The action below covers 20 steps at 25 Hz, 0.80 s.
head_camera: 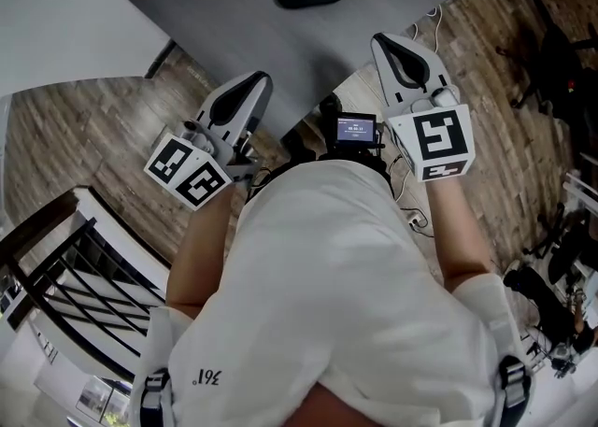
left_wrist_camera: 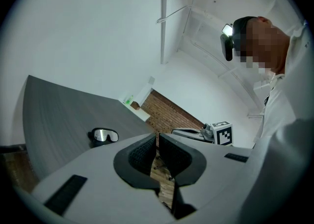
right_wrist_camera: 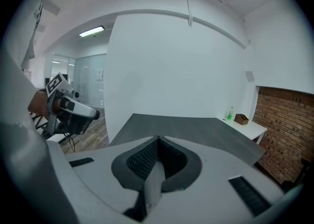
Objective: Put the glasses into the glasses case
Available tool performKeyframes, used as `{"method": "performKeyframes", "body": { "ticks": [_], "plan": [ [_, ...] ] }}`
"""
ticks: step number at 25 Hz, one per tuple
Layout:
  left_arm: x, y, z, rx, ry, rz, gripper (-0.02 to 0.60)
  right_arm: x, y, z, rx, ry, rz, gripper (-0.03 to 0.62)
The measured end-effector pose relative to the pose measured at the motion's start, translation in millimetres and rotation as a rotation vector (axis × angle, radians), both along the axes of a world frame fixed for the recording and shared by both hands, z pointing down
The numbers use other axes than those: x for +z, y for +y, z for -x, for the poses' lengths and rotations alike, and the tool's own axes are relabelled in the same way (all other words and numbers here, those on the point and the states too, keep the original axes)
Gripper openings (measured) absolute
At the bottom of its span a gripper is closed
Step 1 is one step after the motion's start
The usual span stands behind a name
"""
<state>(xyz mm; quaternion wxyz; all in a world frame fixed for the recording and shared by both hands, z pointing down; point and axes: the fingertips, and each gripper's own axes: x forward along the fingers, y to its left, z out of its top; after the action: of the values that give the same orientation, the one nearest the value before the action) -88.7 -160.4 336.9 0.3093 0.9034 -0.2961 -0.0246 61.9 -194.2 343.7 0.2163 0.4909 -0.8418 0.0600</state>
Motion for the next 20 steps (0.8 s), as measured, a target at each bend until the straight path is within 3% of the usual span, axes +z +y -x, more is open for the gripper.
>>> {"method": "performKeyframes", "body": {
  "ticks": [20],
  "plan": [
    [-17.2, 29.2, 5.9, 0.025, 0.000, -0.051, 0.028, -18.5, 47.1, 0.4, 0.052, -0.077, -0.009, 0.009]
  ]
}}
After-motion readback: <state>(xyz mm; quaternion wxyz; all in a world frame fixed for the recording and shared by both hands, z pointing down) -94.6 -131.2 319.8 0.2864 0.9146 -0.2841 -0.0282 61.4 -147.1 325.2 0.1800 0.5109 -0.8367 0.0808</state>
